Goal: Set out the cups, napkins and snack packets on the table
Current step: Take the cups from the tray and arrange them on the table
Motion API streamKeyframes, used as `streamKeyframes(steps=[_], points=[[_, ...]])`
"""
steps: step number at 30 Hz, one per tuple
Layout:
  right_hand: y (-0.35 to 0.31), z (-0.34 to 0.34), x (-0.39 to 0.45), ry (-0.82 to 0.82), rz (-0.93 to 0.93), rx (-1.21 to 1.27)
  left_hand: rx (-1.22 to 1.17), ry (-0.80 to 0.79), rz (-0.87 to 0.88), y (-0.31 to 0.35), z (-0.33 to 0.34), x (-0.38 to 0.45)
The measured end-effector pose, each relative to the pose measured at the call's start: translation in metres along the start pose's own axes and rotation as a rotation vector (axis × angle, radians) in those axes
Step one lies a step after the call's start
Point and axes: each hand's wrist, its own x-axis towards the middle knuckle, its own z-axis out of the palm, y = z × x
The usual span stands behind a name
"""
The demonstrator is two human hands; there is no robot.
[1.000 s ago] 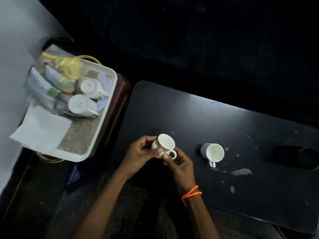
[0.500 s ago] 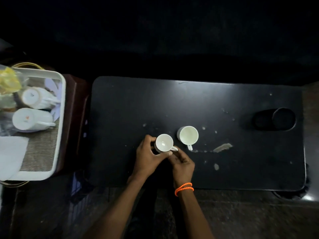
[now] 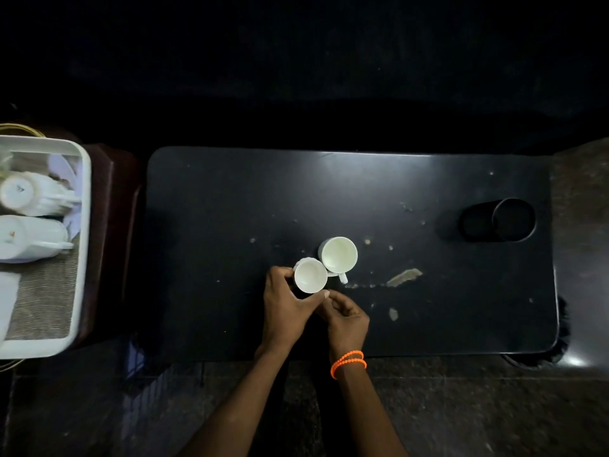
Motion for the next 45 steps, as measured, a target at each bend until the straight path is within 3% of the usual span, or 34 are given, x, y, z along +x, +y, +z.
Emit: streamKeyframes(steps=[4, 9, 13, 16, 20, 24, 26, 30, 34, 37, 40, 45], points=[[0.007, 0.008, -0.012, -0.019, 0.024, -0.173, -0.097, -0.028, -0.015, -0.003, -0.003, 0.002], [0.012, 0.045, -0.039, -0.201, -0.067, -0.33, -0.191, -0.055, 0.01, -0.006, -0.038, 0.018], [0.003, 0.097, -0.064, -0.411, -0.037, -0.288, -0.246, 0.236, -0.011, -0.01, -0.105, 0.042], [-0.007, 0.142, -0.081, -0.545, -0.145, -0.353, -0.223, 0.48, -0.018, -0.012, -0.165, 0.056], [-0.02, 0.211, -0.11, -0.712, -0.38, -0.466, -0.236, 0.821, -0.02, -0.016, -0.242, 0.075], [-0.033, 0.275, -0.151, -0.895, -0.71, -0.596, -0.38, 1.106, -0.213, -0.029, -0.315, 0.095], [-0.035, 0.301, -0.164, -0.975, -0.784, -0.712, -0.392, 1.056, -0.341, -0.041, -0.34, 0.105], [-0.03, 0.335, -0.177, -1.002, -0.71, -0.846, -0.67, 0.73, -0.473, -0.055, -0.36, 0.119], [-0.027, 0.337, -0.172, -1.023, -0.625, -0.843, -0.956, 0.683, -0.45, -0.059, -0.366, 0.116], [-0.031, 0.328, -0.168, -1.077, -0.493, -0.69, -1.018, 0.685, -0.429, -0.06, -0.366, 0.109], [-0.041, 0.32, -0.168, -1.107, -0.482, -0.562, -1.112, 0.657, -0.44, -0.056, -0.364, 0.101], [-0.052, 0.307, -0.168, -1.018, -0.431, -0.254, -1.309, 0.535, -0.365, -0.038, -0.347, 0.085]])
